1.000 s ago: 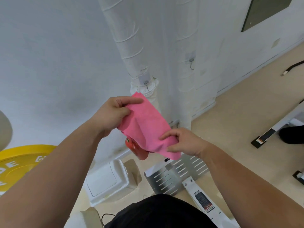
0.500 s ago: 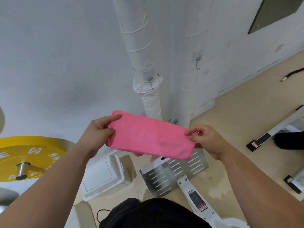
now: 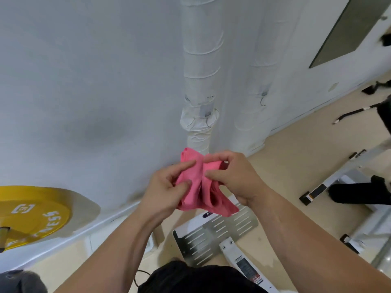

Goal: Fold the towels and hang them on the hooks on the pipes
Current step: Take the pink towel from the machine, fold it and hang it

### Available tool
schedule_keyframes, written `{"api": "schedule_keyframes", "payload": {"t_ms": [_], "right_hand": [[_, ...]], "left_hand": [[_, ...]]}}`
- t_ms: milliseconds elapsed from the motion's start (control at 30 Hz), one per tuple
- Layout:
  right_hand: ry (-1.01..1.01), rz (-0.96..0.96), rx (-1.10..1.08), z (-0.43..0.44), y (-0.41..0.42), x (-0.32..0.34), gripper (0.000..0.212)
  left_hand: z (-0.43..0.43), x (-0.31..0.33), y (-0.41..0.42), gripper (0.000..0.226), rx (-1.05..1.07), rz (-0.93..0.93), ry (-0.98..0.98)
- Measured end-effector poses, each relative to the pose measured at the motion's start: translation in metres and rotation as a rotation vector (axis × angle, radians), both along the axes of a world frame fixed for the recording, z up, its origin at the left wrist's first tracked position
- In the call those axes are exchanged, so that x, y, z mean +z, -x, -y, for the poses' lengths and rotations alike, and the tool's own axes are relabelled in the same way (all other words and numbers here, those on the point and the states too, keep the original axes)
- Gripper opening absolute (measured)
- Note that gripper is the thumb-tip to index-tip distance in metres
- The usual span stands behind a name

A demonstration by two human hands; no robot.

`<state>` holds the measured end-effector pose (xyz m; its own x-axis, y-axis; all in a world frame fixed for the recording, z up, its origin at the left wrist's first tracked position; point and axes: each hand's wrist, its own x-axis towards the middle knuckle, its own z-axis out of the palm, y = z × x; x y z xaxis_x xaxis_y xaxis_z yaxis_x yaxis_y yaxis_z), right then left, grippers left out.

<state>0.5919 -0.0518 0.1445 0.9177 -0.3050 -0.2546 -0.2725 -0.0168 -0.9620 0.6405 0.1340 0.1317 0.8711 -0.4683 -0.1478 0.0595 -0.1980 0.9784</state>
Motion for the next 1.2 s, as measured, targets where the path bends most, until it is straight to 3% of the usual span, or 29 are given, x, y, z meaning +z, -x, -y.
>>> {"api": "schedule_keyframes", "payload": {"t_ms": [67, 267, 400, 500, 600, 700, 833, 933, 1000, 1100, 1200], "right_hand": [[0.005, 0.019, -0.058, -0.018, -0.014, 0.003, 0.033], [-0.042, 0.062, -0.156, -0.067, -0.050, 0.012, 0.030], [-0.061, 0.056, -0.141, -0.088, -0.064, 0.021, 0.039], [0.259, 0.088, -0.099, -0.092, -0.069, 0.028, 0.041], [0.612, 0.139, 0.071, -0.081, -0.071, 0.041, 0.068], [0.610, 0.138, 0.337, -0.068, -0.077, 0.058, 0.086], [0.518, 0.234, 0.374, -0.061, -0.091, 0.069, 0.062], [0.530, 0.306, 0.263, -0.052, -0.102, 0.072, 0.050], [0.442, 0.336, 0.198, -0.042, -0.108, 0.075, 0.046], [0.343, 0.383, 0.120, -0.018, -0.117, 0.082, 0.037], [0.306, 0.471, 0.082, 0.018, -0.125, 0.089, 0.035]], "left_hand": [[-0.007, 0.000, -0.010, 0.047, -0.036, 0.000, 0.031], [-0.030, 0.004, -0.037, 0.068, -0.012, 0.097, -0.011], [-0.042, 0.008, -0.055, 0.049, 0.072, 0.181, -0.032], [-0.053, 0.012, -0.072, 0.046, 0.039, 0.178, 0.035], [-0.065, 0.023, -0.087, 0.050, -0.073, 0.136, 0.160], [-0.074, 0.035, -0.105, 0.046, -0.224, 0.096, 0.264], [-0.072, 0.054, -0.121, 0.039, -0.301, 0.096, 0.250], [-0.069, 0.062, -0.129, 0.057, -0.309, 0.015, 0.199], [-0.066, 0.066, -0.132, 0.072, -0.299, 0.086, 0.134], [-0.049, 0.073, -0.134, 0.076, -0.188, 0.141, 0.184], [-0.012, 0.083, -0.133, 0.063, -0.032, 0.155, 0.302]]}}
